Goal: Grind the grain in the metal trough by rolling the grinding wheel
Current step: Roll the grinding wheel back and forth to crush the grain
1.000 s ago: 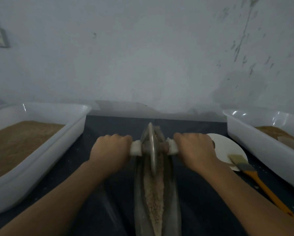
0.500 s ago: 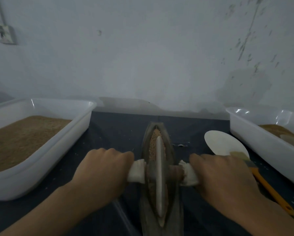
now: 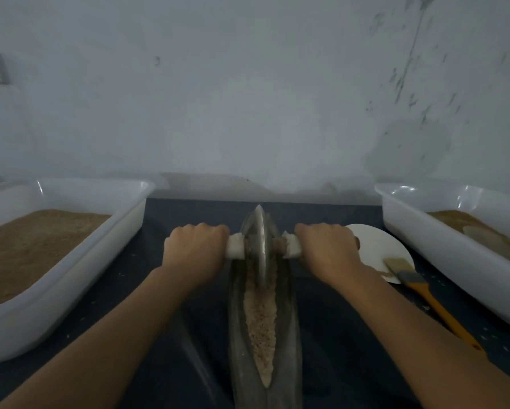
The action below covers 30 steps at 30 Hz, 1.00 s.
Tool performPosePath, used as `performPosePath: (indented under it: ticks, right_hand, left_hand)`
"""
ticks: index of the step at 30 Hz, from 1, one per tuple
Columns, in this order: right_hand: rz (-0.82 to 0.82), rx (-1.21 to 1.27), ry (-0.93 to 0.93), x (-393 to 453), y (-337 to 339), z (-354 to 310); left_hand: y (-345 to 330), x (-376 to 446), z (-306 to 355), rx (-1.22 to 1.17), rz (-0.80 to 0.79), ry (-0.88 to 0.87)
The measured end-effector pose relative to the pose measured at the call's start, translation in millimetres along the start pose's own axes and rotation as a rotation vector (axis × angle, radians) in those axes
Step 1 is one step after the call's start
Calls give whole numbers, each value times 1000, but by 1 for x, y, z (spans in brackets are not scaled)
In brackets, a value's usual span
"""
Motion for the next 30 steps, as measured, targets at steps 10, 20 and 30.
performPosePath:
  ticks: [10,20,30]
  right_hand:
    - [78,32,172,-79,66,-47]
    - [56,62,60,-2,12,-7]
    - [63,46,131,-47,34,-35]
  left_hand:
    - [25,-82,-19,4,-246,-37]
    - [-7,-4,-8,33,-72,19]
    - [15,-45,-13,19,-157,-27]
Point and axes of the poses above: each hand's wrist, its own x-axis towards the middle knuckle, its own y-axis out of the back of the hand, z = x × y, the point moved 9 cm from there along x, towards the middle knuckle, and after that the axes turned 15 degrees about y, right-handed, at the moved point
